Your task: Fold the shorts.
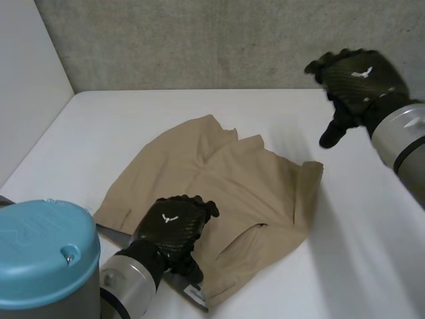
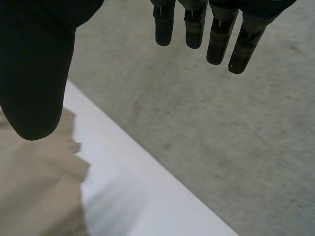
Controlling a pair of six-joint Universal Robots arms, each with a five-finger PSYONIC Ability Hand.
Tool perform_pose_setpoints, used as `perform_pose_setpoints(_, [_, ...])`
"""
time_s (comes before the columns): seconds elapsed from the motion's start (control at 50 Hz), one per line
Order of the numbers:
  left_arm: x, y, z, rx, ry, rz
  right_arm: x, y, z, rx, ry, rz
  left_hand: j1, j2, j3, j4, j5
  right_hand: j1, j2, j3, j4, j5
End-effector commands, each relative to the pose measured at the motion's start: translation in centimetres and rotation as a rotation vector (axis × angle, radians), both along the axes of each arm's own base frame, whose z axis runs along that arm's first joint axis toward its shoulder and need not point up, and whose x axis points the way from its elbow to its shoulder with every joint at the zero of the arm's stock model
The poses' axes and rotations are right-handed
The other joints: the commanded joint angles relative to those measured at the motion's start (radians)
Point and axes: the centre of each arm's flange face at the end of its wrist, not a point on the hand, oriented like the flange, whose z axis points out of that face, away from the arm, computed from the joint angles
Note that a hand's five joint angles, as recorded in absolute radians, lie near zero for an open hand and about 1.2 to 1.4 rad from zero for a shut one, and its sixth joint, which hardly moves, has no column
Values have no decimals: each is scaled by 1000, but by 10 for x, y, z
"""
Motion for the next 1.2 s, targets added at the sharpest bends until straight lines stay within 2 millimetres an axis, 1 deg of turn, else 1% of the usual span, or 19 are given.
perform_pose_setpoints(0.02, [0,0,6,-22,7,0,24,42,-35,144,176,227,67,53,54,53,48,10,-46,-39,-57,-67])
perform_pose_setpoints(0.06, [2,-6,10,-39,20,24,29,56,-46,204,200,306,62,47,48,47,42,26,-30,-23,-41,-51])
perform_pose_setpoints(0.08, [7,-16,14,-60,29,67,32,70,-57,270,209,383,62,47,48,47,42,35,-21,-14,-32,-42])
perform_pose_setpoints(0.2, [30,-59,28,-124,64,231,39,104,-87,384,210,567,56,41,42,41,37,64,8,15,-2,-13])
perform_pose_setpoints(0.28, [40,-77,33,-157,73,291,45,112,-105,383,210,605,15,0,1,0,-4,82,26,33,15,5])
perform_pose_setpoints(0.38, [52,-95,38,-192,86,358,60,140,-120,378,231,706,-18,-32,-31,-32,-37,88,31,39,21,11])
perform_pose_setpoints(0.52, [71,-114,39,-201,81,441,67,152,-148,462,277,749,-18,-32,-31,-32,-37,96,40,48,30,19])
perform_pose_setpoints(0.58, [76,-116,37,-194,74,458,73,154,-152,442,292,743,-32,-47,-46,-47,-51,319,262,270,252,242])
perform_pose_setpoints(0.6, [76,-117,37,-194,75,460,75,152,-153,425,293,730,-38,-53,-52,-53,-57,462,406,413,396,385])
perform_pose_setpoints(0.62, [77,-117,36,-192,74,462,79,145,-153,380,288,695,-50,-65,-64,-65,-69,783,727,734,717,706])
perform_pose_setpoints(0.68, [77,-116,34,-188,69,461,83,129,-149,290,271,614,-65,-79,-78,-79,-84,1230,1174,1182,1164,1153])
perform_pose_setpoints(0.76, [78,-114,35,-191,71,464,86,106,-133,174,237,473,-68,-82,-81,-82,-87,1232,1175,1183,1165,1155])
perform_pose_setpoints(0.84, [81,-114,42,-210,83,471,88,93,-96,64,155,391,-68,-82,-81,-82,-87,1232,1175,1183,1165,1155])
perform_pose_setpoints(0.86, [82,-114,45,-218,88,474,87,91,-77,22,104,374,-68,-82,-81,-82,-87,1232,1175,1183,1165,1155])
perform_pose_setpoints(0.94, [84,-112,54,-245,106,480,83,84,-44,-49,26,349,-91,-106,-105,-106,-110,1232,1175,1183,1165,1155])
perform_pose_setpoints(1.06, [88,-109,66,-291,108,477,84,83,-22,-96,-31,346,-112,-126,-125,-126,-131,1232,1175,1183,1165,1155])
perform_pose_setpoints(1.08, [88,-108,67,-294,104,471,84,84,-10,-123,-57,343,-123,-138,-137,-138,-142,1232,1175,1183,1165,1155])
perform_pose_setpoints(1.16, [84,-100,62,-281,75,388,81,88,13,-181,-95,340,-144,-159,-158,-159,-163,1232,1175,1183,1165,1155])
perform_pose_setpoints(1.2, [82,-92,54,-255,45,332,81,88,16,-189,-100,338,-150,-165,-164,-165,-169,1232,1175,1183,1165,1155])
